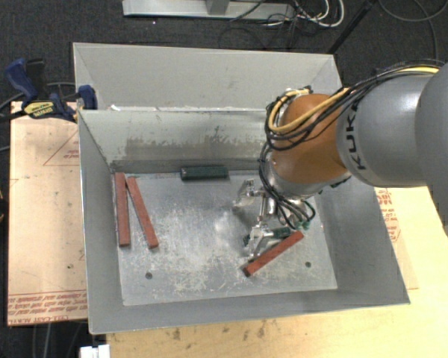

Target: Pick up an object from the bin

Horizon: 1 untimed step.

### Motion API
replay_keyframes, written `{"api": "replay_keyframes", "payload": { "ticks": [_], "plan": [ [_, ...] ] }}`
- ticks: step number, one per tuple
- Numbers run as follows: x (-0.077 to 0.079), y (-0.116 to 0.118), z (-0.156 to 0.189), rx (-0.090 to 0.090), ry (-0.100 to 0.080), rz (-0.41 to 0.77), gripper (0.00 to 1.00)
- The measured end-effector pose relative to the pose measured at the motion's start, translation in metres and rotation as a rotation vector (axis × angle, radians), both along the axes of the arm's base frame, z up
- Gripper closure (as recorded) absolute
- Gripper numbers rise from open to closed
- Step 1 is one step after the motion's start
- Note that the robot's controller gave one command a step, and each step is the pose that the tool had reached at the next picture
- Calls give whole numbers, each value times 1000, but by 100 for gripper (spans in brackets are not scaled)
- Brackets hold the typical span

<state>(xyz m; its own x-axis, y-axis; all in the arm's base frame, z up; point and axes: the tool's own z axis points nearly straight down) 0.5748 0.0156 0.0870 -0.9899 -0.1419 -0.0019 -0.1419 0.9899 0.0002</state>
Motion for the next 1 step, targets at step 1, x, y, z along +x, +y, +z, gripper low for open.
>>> {"api": "replay_keyframes", "payload": {
  "ticks": [1],
  "plan": [
    [-22,-67,-8,4,-11,-74,100]
  ]
}}
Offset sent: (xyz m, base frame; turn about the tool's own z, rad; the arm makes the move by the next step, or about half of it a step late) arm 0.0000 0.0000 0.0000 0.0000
